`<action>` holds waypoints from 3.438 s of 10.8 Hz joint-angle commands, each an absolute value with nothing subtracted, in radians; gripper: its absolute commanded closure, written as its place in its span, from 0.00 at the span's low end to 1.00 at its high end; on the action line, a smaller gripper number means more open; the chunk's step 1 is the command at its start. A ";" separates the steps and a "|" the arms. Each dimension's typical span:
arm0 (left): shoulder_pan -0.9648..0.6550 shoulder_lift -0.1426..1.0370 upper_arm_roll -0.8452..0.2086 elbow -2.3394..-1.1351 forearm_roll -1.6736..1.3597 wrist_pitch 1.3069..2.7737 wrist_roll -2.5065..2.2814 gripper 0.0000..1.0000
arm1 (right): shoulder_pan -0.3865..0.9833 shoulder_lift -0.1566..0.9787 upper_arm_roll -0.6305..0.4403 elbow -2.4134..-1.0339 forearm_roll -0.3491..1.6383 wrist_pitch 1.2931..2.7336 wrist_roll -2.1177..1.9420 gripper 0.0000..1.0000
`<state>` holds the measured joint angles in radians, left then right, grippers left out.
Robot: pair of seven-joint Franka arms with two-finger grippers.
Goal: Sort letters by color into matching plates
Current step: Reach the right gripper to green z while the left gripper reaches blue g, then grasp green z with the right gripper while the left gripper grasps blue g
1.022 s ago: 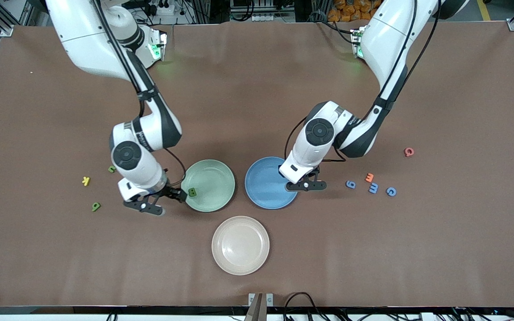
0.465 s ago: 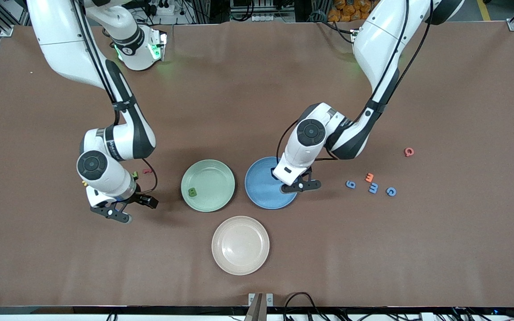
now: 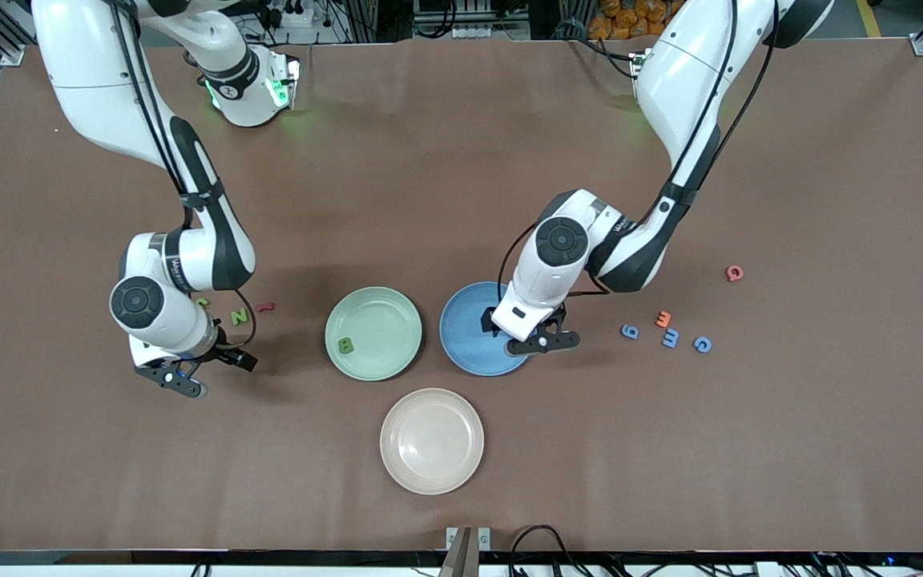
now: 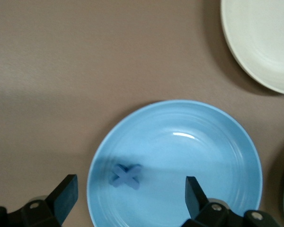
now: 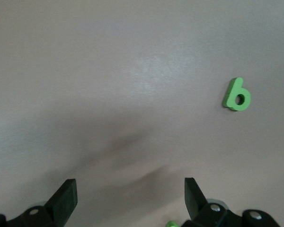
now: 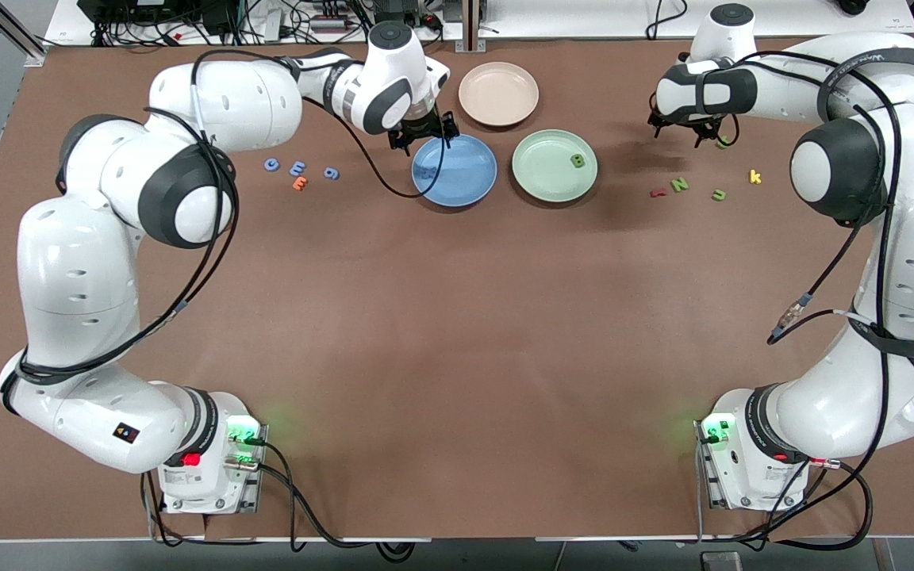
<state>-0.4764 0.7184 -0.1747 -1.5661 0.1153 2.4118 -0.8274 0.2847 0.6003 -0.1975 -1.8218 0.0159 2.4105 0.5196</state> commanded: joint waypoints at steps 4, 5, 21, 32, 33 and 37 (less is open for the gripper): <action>-0.443 0.716 -0.080 -1.560 0.160 2.309 -1.044 0.00 | 0.250 0.555 -0.202 -1.896 0.021 2.405 0.677 0.00; -0.440 0.700 -0.066 -1.559 0.160 2.259 -1.118 0.00 | 0.249 0.557 -0.202 -1.896 0.021 2.408 0.759 0.00; -0.267 0.625 -0.075 -1.714 0.068 2.319 -1.373 0.00 | 0.245 0.515 -0.207 -2.031 0.268 2.537 1.107 0.00; -0.262 0.601 -0.071 -1.870 0.034 2.488 -1.376 0.00 | 0.293 0.466 -0.207 -2.174 0.268 2.621 1.108 0.00; -0.252 0.601 -0.071 -1.884 0.034 2.509 -1.376 0.00 | 0.295 0.466 -0.207 -2.189 0.268 2.646 1.106 0.00; -0.244 0.601 -0.072 -1.927 0.035 2.594 -1.376 0.00 | 0.302 0.466 -0.207 -2.207 0.268 2.674 1.104 0.06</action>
